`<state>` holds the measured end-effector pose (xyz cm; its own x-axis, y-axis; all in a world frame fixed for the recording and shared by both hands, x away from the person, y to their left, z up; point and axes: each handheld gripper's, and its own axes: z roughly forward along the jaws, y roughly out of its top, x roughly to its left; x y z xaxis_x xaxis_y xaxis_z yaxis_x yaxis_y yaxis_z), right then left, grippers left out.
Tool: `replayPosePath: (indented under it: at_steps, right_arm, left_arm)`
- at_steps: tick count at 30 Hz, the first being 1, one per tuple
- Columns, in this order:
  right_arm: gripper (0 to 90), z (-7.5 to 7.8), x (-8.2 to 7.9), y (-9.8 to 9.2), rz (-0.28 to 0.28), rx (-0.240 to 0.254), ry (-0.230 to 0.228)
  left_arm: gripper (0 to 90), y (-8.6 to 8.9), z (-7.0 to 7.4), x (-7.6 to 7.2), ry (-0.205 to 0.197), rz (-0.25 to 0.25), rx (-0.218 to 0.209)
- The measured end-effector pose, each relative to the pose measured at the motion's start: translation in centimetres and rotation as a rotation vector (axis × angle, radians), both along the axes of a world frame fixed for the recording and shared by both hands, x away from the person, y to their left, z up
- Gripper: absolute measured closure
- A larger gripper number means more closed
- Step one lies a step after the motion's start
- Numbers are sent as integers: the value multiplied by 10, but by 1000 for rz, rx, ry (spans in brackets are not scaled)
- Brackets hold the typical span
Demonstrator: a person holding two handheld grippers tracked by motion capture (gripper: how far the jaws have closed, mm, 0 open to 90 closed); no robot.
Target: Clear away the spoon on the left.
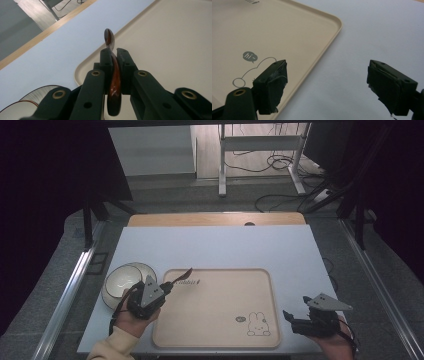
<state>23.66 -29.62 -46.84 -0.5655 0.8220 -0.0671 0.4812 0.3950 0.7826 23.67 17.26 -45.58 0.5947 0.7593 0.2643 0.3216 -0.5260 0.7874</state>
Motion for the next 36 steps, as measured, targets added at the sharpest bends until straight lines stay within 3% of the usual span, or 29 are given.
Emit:
replayPosePath:
  at_steps: [9,10,19,28,36]
  right_arm:
    - [169,0,0,0,1,-1,1]
    - [169,0,0,0,3,-1,1]
    - [169,0,0,1,4,-2,2]
    - [169,-1,0,1,9,-5,1]
    - [169,-1,0,1,11,-6,6]
  left_arm:
    - [849,-2,-9,1,24,-7,32]
    - [849,-4,-10,0,24,-12,53]
    - [850,-9,-17,-1,21,-18,80]
    - [849,-17,-27,-6,30,-43,158]
    - [846,-20,-33,-7,34,-47,200]
